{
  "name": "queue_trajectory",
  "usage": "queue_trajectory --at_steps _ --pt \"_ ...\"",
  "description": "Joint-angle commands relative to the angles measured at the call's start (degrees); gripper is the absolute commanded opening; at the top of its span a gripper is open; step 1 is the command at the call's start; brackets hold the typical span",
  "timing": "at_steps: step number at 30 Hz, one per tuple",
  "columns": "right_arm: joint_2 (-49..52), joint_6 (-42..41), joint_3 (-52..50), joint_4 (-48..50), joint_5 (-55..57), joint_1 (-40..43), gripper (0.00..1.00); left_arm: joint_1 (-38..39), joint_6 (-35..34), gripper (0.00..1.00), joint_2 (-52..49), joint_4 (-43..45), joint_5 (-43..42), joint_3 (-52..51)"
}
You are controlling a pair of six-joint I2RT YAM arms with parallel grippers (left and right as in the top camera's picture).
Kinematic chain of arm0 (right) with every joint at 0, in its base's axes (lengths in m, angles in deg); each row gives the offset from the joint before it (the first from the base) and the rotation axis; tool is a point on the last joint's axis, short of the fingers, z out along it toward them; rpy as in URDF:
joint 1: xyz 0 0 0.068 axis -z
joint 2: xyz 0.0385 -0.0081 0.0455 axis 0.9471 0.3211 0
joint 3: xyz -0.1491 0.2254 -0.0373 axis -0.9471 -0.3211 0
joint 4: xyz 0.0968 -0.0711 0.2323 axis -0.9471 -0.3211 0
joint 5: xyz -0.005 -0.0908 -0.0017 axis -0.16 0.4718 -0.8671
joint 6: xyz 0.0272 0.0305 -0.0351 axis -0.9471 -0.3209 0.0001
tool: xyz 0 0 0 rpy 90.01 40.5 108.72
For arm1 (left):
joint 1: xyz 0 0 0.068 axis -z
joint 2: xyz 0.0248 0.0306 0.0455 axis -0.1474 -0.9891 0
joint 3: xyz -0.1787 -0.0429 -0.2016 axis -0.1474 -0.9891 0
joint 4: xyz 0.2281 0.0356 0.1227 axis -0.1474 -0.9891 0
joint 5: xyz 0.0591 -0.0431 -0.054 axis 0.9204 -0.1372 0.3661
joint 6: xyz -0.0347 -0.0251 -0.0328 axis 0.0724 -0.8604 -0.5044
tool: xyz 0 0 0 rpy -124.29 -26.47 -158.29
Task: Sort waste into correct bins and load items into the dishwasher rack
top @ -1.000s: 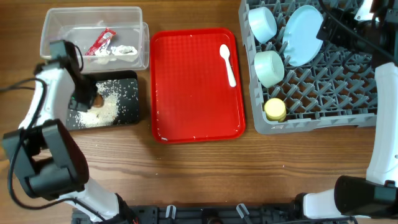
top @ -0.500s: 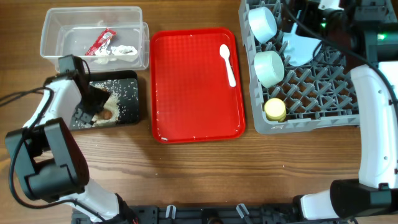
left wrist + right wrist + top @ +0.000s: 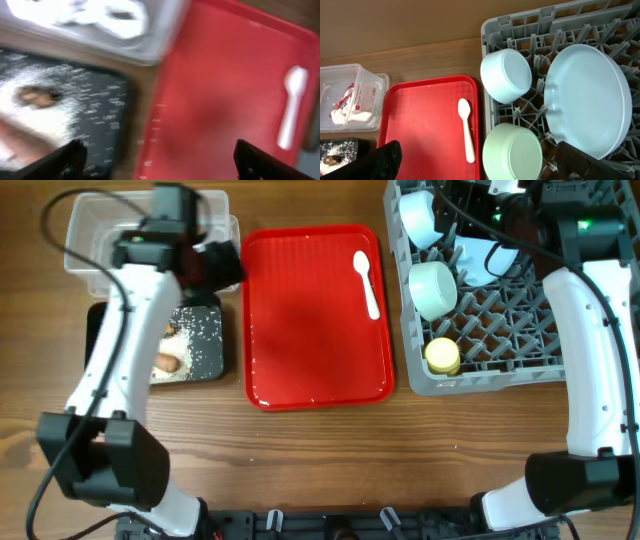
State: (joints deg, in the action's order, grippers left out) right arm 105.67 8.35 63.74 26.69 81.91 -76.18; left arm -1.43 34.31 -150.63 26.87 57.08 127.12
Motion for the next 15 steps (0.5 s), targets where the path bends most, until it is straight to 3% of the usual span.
queue_trajectory --at_steps 1,7,15 --pt "0.3 0.7 0.2 0.0 2.1 -0.2 1.0 8.0 1.5 0.97 -4.1 2.6 -0.6 4.9" --pt "0.3 0.8 0.2 -2.7 2.1 -0.3 1.0 18.5 3.5 0.98 -23.2 1.2 -0.5 26.1" --pt "0.3 0.5 0.2 -3.8 2.0 -0.3 1.0 24.5 1.7 0.95 -32.1 13.8 1.7 26.1"
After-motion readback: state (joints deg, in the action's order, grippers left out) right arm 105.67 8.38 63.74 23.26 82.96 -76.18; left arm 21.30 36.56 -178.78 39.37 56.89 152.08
